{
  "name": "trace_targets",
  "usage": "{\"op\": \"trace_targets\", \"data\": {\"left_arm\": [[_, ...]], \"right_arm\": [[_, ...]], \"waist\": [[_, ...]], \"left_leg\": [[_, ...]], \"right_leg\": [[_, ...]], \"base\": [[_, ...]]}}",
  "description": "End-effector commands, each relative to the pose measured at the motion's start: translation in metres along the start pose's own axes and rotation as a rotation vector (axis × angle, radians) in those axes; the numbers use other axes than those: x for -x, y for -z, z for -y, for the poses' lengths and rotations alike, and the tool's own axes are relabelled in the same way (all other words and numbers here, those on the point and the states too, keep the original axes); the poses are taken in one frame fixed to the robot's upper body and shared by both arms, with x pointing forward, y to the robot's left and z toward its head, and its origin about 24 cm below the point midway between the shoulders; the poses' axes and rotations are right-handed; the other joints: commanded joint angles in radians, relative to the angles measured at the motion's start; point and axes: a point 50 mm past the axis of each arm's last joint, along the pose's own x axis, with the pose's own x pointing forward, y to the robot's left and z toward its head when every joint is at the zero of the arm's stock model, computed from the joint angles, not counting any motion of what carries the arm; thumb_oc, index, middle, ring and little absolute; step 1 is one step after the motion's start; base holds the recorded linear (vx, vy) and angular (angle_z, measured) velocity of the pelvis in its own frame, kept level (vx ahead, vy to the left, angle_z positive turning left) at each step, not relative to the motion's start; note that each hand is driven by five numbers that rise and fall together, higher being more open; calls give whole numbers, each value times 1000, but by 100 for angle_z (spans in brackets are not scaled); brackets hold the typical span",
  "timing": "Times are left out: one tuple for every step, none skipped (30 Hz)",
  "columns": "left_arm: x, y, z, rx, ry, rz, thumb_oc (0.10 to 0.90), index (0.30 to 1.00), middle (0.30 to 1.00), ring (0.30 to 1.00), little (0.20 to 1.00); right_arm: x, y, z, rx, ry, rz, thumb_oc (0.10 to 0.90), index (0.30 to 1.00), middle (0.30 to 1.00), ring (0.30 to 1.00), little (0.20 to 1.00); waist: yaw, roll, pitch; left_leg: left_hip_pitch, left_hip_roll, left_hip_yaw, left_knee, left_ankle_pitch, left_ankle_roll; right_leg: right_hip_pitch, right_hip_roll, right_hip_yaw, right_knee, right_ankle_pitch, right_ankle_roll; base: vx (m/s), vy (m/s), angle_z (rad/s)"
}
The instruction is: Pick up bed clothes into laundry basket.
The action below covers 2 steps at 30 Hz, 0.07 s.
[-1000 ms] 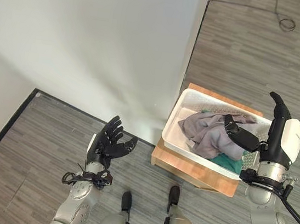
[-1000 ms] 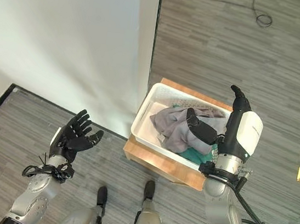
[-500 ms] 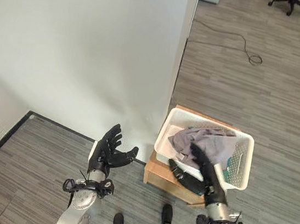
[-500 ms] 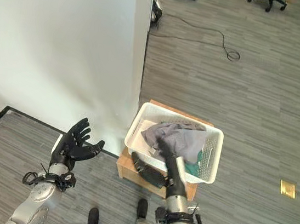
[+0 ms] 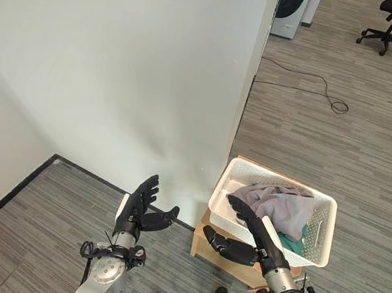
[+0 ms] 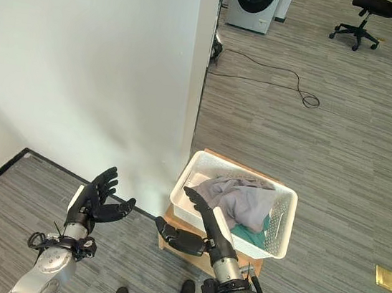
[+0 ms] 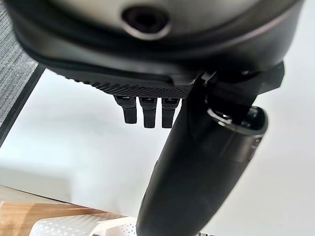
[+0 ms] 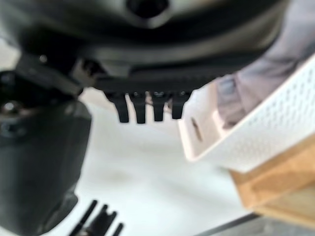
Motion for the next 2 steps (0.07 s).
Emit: {"op": "trace_targets", "data": {"left_arm": [[-15, -41, 0, -26, 3, 251, 800, 900, 900, 900, 900], [-15, -40, 0, -23, -5, 248, 800, 900, 900, 900, 900]], "right_arm": [[-7, -34, 31, 120, 161, 226, 800, 900, 900, 900, 900], [-5, -33, 32, 137, 177, 222, 800, 900, 900, 900, 900]], "waist": [[9, -7, -41], [8, -8, -43]], "left_leg": [[3, 27, 19, 6, -74, -12], [5, 27, 21, 6, -75, -11]], "right_leg": [[106, -74, -4, 31, -181, 76], [106, -74, -2, 32, -182, 76]], "base": [[0, 0, 0], [0, 0, 0]]}}
